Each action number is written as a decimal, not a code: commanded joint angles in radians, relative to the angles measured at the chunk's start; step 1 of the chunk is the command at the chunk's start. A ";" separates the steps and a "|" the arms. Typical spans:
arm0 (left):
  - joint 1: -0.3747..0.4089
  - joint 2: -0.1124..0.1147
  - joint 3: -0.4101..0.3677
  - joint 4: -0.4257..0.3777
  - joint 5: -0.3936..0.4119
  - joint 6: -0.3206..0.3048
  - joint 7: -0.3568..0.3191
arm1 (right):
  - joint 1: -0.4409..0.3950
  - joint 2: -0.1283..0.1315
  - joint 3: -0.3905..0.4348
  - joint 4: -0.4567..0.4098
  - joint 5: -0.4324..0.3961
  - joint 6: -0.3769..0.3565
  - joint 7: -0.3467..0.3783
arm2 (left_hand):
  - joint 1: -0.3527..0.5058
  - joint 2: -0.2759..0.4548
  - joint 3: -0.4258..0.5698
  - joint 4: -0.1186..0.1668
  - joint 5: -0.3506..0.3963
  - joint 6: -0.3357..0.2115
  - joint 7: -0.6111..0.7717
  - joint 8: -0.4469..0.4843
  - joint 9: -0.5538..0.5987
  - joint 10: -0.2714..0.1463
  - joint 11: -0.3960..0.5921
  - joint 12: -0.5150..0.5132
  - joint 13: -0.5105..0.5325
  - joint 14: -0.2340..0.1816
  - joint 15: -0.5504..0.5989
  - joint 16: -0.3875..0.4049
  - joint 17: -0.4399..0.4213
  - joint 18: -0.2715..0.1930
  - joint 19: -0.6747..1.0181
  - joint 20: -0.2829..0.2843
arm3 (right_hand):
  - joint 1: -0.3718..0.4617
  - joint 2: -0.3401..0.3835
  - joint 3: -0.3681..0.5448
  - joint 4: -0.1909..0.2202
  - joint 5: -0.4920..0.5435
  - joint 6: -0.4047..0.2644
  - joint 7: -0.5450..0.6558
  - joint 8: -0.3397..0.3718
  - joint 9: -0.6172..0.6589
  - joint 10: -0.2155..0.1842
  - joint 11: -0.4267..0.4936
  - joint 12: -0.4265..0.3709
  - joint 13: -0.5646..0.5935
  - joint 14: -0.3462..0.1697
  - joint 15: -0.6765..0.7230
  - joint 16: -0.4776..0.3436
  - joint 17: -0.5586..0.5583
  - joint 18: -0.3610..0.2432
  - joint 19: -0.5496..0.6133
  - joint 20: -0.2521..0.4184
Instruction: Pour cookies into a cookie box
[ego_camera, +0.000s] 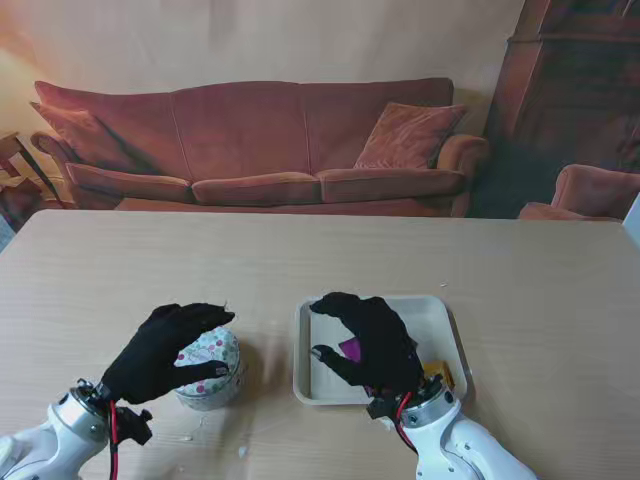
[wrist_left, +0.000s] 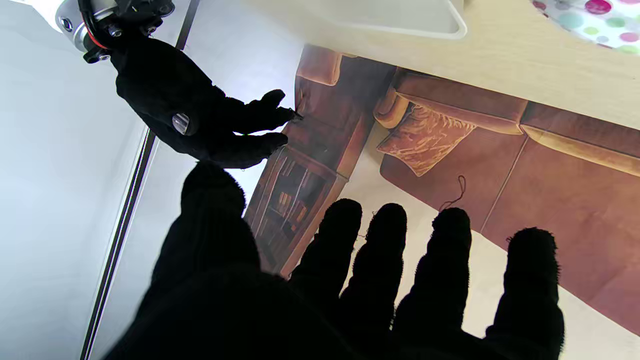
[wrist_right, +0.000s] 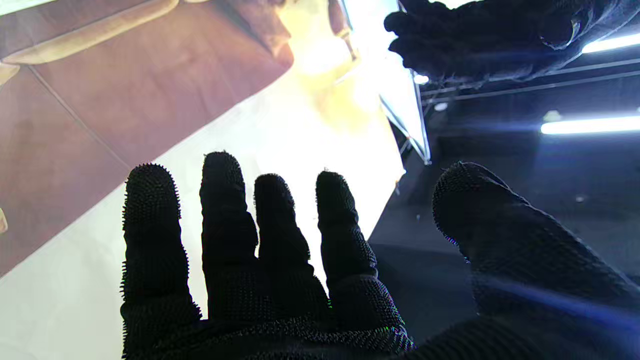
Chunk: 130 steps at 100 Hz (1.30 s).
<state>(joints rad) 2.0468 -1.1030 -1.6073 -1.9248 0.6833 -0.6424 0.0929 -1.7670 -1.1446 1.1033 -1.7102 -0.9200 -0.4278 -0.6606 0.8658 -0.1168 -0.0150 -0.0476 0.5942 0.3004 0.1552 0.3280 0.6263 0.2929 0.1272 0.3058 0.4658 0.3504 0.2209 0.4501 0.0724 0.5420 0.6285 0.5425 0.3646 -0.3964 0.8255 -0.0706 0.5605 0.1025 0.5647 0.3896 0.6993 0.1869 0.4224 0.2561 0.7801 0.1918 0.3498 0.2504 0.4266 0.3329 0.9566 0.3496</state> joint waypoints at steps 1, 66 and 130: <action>0.003 -0.001 0.003 -0.006 0.000 0.004 -0.017 | -0.010 -0.007 0.003 -0.007 0.006 0.001 0.013 | 0.024 0.014 -0.006 0.012 -0.003 0.002 -0.004 -0.010 -0.007 0.006 0.002 -0.001 -0.008 -0.006 0.007 0.012 -0.009 0.014 0.020 -0.012 | 0.000 0.028 0.002 0.041 -0.043 0.011 0.028 -0.007 -0.037 -0.004 0.010 0.004 -0.010 -0.012 -0.029 -0.002 -0.012 -0.002 0.007 0.009; -0.039 0.018 -0.008 0.022 -0.039 0.101 -0.132 | -0.022 -0.002 0.022 -0.016 -0.009 0.012 0.019 | -0.010 -0.025 -0.005 0.018 -0.079 0.000 -0.035 -0.019 -0.159 0.002 -0.058 -0.055 -0.170 -0.047 -0.084 -0.072 -0.048 -0.027 -0.061 -0.044 | 0.001 0.028 0.004 0.041 -0.035 0.009 0.032 -0.010 -0.032 -0.005 0.011 0.004 -0.006 -0.012 -0.027 -0.001 -0.009 -0.002 0.009 0.010; -0.169 0.076 0.033 0.175 0.239 0.088 -0.272 | -0.058 -0.002 0.058 -0.046 -0.034 0.008 -0.019 | -0.163 -0.071 -0.001 0.038 -0.465 -0.111 -0.137 0.007 -0.529 -0.096 -0.132 -0.071 -0.445 -0.167 -0.205 -0.141 -0.139 -0.056 -0.369 0.030 | 0.002 0.028 0.006 0.041 -0.031 0.008 0.032 -0.011 -0.026 -0.005 0.009 0.003 -0.002 -0.012 -0.028 -0.001 -0.008 -0.002 0.010 0.011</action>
<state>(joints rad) 1.8769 -1.0406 -1.5718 -1.7488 0.9309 -0.5414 -0.1476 -1.8123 -1.1409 1.1628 -1.7398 -0.9498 -0.4206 -0.6801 0.7276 -0.1769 -0.0048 -0.0283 0.1804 0.2100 0.0500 0.3262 0.1332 0.2115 0.0227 0.2593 0.0536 0.2032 0.0416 0.3448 -0.0516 0.4757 0.2927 0.5552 0.3646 -0.3964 0.8252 -0.0706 0.5605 0.1026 0.5647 0.3835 0.6993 0.1869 0.4225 0.2561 0.7801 0.1918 0.3498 0.2504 0.4266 0.3329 0.9566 0.3496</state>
